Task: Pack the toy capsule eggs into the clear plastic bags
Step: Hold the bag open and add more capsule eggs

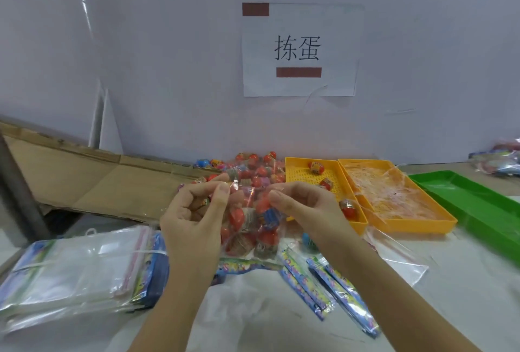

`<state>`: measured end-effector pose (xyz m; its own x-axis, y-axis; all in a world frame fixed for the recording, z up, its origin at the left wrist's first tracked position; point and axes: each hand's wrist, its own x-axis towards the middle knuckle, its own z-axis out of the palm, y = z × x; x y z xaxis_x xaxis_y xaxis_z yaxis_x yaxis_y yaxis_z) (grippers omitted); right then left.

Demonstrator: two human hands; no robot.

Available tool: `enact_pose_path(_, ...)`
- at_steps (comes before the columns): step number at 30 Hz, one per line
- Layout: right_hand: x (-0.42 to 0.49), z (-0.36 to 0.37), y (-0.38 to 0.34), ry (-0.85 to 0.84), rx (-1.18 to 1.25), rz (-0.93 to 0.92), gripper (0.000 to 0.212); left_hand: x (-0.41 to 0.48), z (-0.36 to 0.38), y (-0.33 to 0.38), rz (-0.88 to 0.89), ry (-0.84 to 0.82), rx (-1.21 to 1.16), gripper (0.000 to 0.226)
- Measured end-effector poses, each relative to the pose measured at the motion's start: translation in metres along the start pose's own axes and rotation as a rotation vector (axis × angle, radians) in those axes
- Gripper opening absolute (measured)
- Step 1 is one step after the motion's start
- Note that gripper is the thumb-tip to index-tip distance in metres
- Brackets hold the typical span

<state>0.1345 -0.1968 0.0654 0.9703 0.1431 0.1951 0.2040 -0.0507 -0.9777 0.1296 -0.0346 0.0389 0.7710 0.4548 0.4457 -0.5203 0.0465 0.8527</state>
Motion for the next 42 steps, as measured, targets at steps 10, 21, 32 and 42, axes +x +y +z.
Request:
enact_pose_path(10,0.002,0.000,0.020,0.095,0.184,0.000,0.033,0.002,0.002,-0.010,-0.108,-0.022,-0.027,0.023)
enact_pose_path(21,0.000,-0.001,0.019,0.087,0.290,0.141,0.043,0.002,0.004,-0.007,-0.334,-0.026,-0.184,0.008)
enact_pose_path(32,0.000,-0.009,0.018,0.132,0.386,0.164,0.016,0.010,-0.004,-0.004,-0.600,-0.333,-0.147,0.050)
enact_pose_path(42,0.002,-0.011,0.021,0.028,0.438,0.116,0.027,0.010,-0.005,-0.007,-0.503,-0.144,-0.132,0.014)
